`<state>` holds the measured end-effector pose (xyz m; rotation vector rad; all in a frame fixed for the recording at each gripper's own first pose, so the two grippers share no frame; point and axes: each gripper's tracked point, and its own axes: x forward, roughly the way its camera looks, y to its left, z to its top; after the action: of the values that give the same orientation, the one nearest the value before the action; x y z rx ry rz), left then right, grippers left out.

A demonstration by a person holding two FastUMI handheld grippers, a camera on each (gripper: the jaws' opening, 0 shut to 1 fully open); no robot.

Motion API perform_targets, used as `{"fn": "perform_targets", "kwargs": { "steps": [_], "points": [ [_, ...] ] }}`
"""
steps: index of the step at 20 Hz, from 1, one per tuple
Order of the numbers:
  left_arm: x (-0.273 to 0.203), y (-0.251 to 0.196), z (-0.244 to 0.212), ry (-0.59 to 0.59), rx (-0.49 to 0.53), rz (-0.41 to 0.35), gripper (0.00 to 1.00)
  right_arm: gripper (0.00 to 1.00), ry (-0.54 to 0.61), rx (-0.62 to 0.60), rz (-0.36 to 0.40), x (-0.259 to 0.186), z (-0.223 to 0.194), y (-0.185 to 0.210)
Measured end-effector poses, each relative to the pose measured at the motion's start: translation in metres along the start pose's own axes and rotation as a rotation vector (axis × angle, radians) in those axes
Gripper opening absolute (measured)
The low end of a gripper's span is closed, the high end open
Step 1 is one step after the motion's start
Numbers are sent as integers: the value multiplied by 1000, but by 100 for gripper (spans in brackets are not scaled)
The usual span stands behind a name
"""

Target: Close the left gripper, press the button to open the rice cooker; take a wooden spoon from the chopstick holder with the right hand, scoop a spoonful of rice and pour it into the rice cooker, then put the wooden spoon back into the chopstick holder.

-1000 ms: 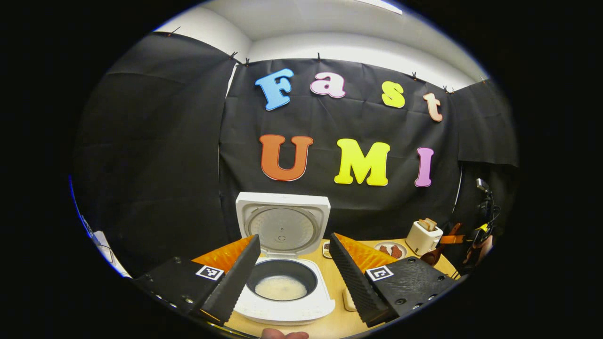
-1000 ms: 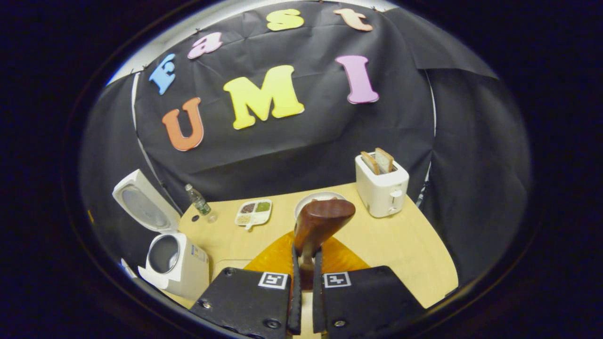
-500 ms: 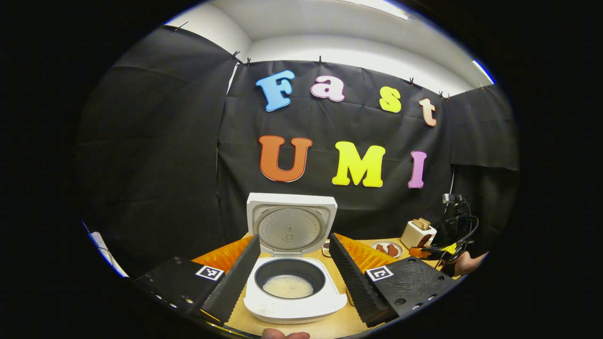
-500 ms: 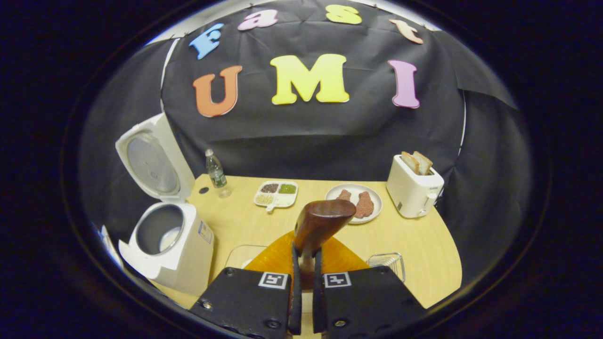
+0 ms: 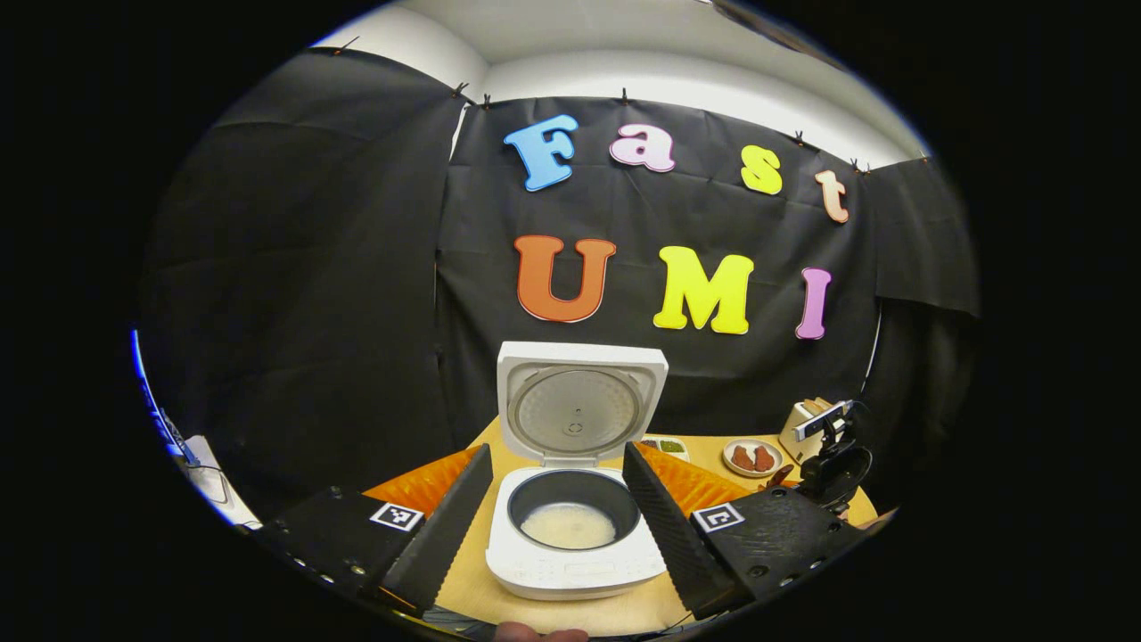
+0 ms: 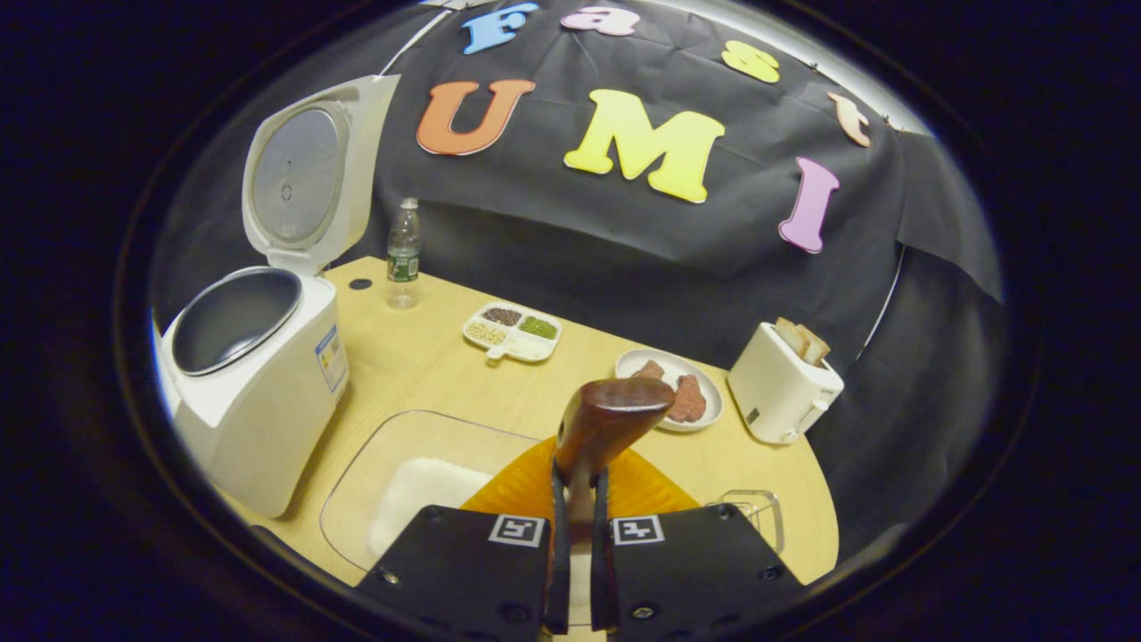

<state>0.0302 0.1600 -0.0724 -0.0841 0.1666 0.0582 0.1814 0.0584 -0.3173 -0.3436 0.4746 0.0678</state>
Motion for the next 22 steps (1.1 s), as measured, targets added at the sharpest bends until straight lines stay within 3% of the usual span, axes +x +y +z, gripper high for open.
{"fn": "perform_targets", "kwargs": {
  "steps": [10,16,22],
  "points": [
    [-3,-1,-2,9,-13,28,94,14,88,274,241,-16,0,63],
    [-8,-4,-2,6,-21,31,94,14,159,570,356,-32,9,64],
    [-12,-22,-1,9,-19,20,94,14,225,864,389,-29,-3,41]
  ]
}}
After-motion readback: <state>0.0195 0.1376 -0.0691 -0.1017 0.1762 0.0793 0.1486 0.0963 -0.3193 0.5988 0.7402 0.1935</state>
